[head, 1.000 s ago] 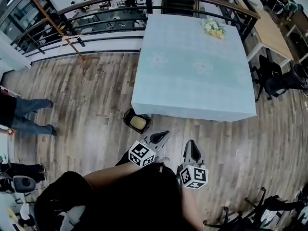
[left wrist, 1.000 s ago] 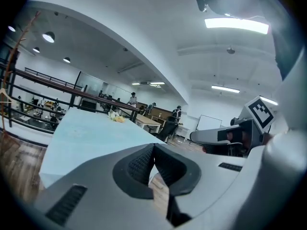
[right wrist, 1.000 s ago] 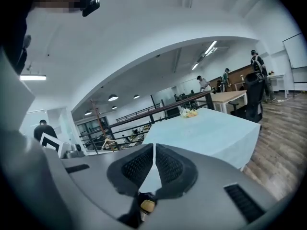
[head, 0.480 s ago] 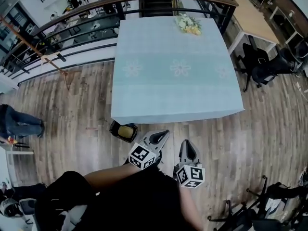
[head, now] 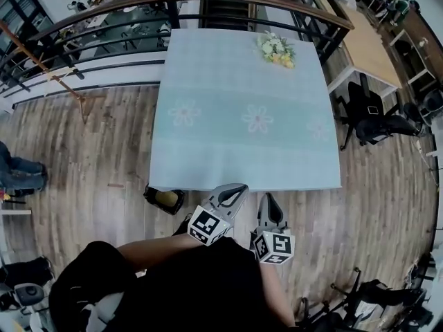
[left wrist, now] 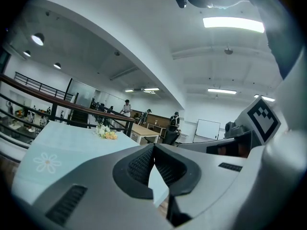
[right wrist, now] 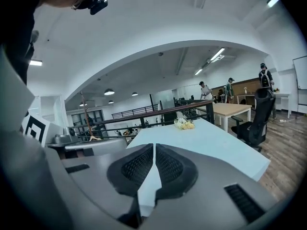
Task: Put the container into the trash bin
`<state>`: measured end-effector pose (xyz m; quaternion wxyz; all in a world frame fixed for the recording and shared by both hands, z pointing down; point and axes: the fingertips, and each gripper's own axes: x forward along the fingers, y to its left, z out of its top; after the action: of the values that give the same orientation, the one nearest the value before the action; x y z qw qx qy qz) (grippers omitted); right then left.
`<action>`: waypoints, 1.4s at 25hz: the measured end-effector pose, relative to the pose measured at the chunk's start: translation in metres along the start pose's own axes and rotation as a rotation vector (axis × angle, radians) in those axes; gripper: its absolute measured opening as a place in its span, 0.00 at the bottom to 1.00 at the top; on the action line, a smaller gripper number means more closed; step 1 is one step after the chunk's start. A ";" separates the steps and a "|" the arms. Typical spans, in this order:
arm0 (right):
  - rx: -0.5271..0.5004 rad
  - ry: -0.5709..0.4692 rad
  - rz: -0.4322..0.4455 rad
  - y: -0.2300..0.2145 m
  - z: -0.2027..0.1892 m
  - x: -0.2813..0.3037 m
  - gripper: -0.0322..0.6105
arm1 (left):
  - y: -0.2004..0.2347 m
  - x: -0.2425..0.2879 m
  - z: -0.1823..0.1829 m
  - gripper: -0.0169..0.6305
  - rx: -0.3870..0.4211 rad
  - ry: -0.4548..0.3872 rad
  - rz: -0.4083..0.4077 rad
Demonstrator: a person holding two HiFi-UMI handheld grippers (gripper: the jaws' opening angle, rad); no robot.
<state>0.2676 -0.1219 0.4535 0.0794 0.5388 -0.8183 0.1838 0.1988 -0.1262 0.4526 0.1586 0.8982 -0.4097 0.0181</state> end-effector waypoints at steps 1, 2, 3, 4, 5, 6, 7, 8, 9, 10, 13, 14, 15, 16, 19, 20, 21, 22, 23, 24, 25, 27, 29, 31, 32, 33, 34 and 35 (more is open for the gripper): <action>-0.017 -0.007 -0.001 0.000 0.005 0.010 0.11 | 0.007 0.004 0.005 0.05 -0.009 -0.015 0.008; -0.035 -0.016 -0.005 0.000 0.008 0.018 0.11 | 0.013 0.008 0.009 0.05 -0.010 -0.032 0.014; -0.051 -0.025 -0.011 0.000 0.011 0.027 0.11 | 0.019 0.013 0.013 0.05 0.004 -0.049 0.021; -0.062 -0.034 -0.015 0.000 0.014 0.035 0.11 | 0.024 0.017 0.019 0.05 0.031 -0.062 0.029; -0.066 -0.042 -0.015 0.000 0.018 0.042 0.11 | 0.030 0.020 0.025 0.05 0.058 -0.074 0.039; -0.068 -0.051 -0.012 0.001 0.023 0.049 0.11 | 0.035 0.023 0.032 0.05 0.076 -0.084 0.051; -0.071 -0.063 -0.008 0.001 0.029 0.054 0.11 | 0.041 0.025 0.038 0.05 0.083 -0.091 0.065; -0.078 -0.080 -0.006 0.001 0.036 0.059 0.11 | 0.046 0.027 0.043 0.05 0.089 -0.095 0.079; -0.089 -0.101 -0.004 0.000 0.044 0.062 0.11 | 0.049 0.029 0.048 0.05 0.100 -0.098 0.093; -0.099 -0.121 0.001 -0.002 0.051 0.066 0.11 | 0.051 0.032 0.053 0.05 0.113 -0.100 0.106; -0.116 -0.136 0.041 -0.010 0.064 0.080 0.10 | 0.055 0.046 0.062 0.05 0.119 -0.104 0.143; -0.116 -0.129 0.059 -0.014 0.065 0.084 0.10 | 0.054 0.051 0.065 0.05 0.127 -0.105 0.154; -0.119 -0.122 0.079 -0.016 0.067 0.088 0.10 | 0.053 0.055 0.068 0.05 0.140 -0.107 0.165; -0.126 -0.117 0.099 -0.019 0.070 0.092 0.10 | 0.052 0.060 0.072 0.05 0.150 -0.108 0.175; -0.153 -0.117 0.152 -0.025 0.085 0.100 0.10 | 0.051 0.072 0.084 0.05 0.145 -0.124 0.210; -0.163 -0.118 0.169 -0.027 0.090 0.102 0.10 | 0.050 0.076 0.087 0.05 0.134 -0.138 0.224; -0.170 -0.119 0.184 -0.030 0.093 0.103 0.10 | 0.049 0.080 0.088 0.05 0.128 -0.149 0.239; -0.174 -0.120 0.196 -0.034 0.096 0.105 0.10 | 0.048 0.085 0.088 0.05 0.130 -0.150 0.252; -0.177 -0.121 0.205 -0.039 0.098 0.106 0.10 | 0.048 0.091 0.088 0.05 0.137 -0.146 0.262; -0.183 -0.123 0.213 -0.045 0.100 0.107 0.10 | 0.046 0.098 0.089 0.05 0.142 -0.144 0.270; -0.193 -0.124 0.222 -0.050 0.102 0.108 0.10 | 0.044 0.104 0.090 0.05 0.144 -0.145 0.276; -0.224 -0.126 0.240 -0.060 0.106 0.107 0.10 | 0.039 0.116 0.092 0.05 0.142 -0.153 0.288; -0.246 -0.129 0.256 -0.070 0.110 0.106 0.10 | 0.033 0.127 0.091 0.05 0.134 -0.160 0.301; -0.262 -0.132 0.268 -0.083 0.113 0.105 0.10 | 0.027 0.138 0.090 0.05 0.129 -0.170 0.313; -0.267 -0.131 0.272 -0.089 0.114 0.105 0.10 | 0.023 0.143 0.090 0.05 0.129 -0.176 0.319; -0.272 -0.128 0.276 -0.094 0.114 0.104 0.10 | 0.019 0.148 0.090 0.05 0.129 -0.181 0.324; -0.277 -0.125 0.280 -0.099 0.115 0.103 0.10 | 0.015 0.153 0.089 0.05 0.129 -0.183 0.327; -0.283 -0.124 0.283 -0.103 0.114 0.101 0.10 | 0.011 0.157 0.087 0.05 0.130 -0.183 0.327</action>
<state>0.3284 -0.2883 0.4036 0.0772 0.4124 -0.9067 0.0428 0.2859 -0.2739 0.3984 0.0573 0.8258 -0.5609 -0.0118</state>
